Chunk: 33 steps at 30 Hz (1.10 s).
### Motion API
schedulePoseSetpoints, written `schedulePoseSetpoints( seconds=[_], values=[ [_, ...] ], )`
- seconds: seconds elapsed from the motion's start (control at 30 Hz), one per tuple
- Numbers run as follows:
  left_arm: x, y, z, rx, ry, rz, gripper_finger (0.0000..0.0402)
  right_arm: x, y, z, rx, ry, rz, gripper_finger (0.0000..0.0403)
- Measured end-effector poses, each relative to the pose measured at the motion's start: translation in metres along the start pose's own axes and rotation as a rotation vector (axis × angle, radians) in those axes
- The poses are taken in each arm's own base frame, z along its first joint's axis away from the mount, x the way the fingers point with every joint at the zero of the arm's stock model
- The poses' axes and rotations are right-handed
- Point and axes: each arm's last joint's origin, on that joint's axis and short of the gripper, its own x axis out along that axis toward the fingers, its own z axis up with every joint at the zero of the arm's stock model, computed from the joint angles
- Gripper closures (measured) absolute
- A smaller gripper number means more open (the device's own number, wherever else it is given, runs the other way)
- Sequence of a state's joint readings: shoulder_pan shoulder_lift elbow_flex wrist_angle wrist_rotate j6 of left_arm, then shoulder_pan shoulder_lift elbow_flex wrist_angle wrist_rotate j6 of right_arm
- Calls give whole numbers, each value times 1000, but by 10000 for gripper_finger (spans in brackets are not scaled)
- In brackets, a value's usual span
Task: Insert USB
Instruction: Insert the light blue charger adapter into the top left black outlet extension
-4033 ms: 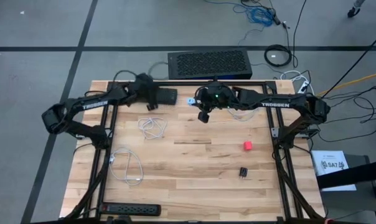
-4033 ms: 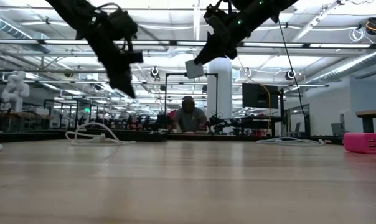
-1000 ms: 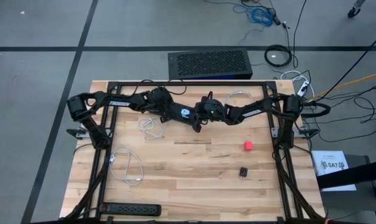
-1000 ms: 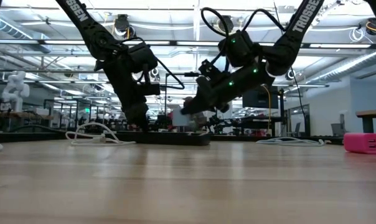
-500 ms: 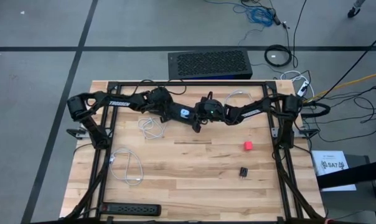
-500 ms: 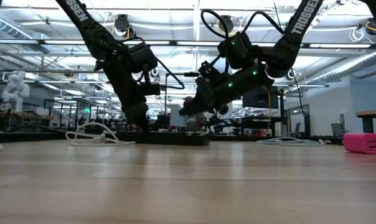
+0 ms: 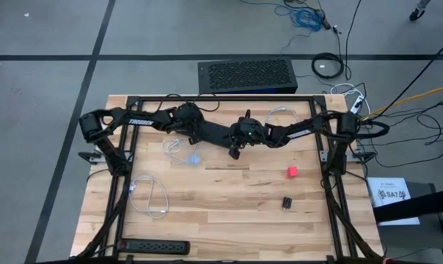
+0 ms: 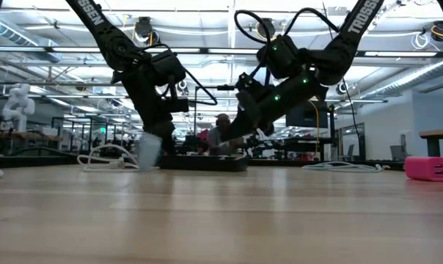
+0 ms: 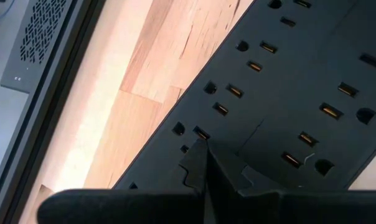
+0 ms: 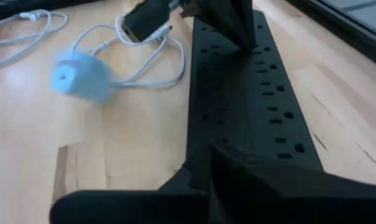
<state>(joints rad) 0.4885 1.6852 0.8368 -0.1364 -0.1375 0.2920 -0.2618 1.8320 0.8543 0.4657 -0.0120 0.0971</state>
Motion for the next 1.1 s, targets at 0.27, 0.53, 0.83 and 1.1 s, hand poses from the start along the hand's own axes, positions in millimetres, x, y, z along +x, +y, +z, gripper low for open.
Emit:
schedulePoseSetpoints(
  seconds=[0.27, 0.53, 0.83, 1.1],
  values=[
    [0, 0, 0, 0, 0, 0, 389, 0, 5, 15, 22, -17, 90, 397],
    [-16, 3, 3, 5, -32, 9, 389, 1, 14, 20, 18, 26, 120, 344],
    [-81, 5, 9, 6, -152, -36, 389, 1, 16, 21, 12, 27, 148, 288],
    [-131, -24, -2, -82, -154, -331, 388, 1, 17, 19, 10, 44, 192, 261]
  ],
)
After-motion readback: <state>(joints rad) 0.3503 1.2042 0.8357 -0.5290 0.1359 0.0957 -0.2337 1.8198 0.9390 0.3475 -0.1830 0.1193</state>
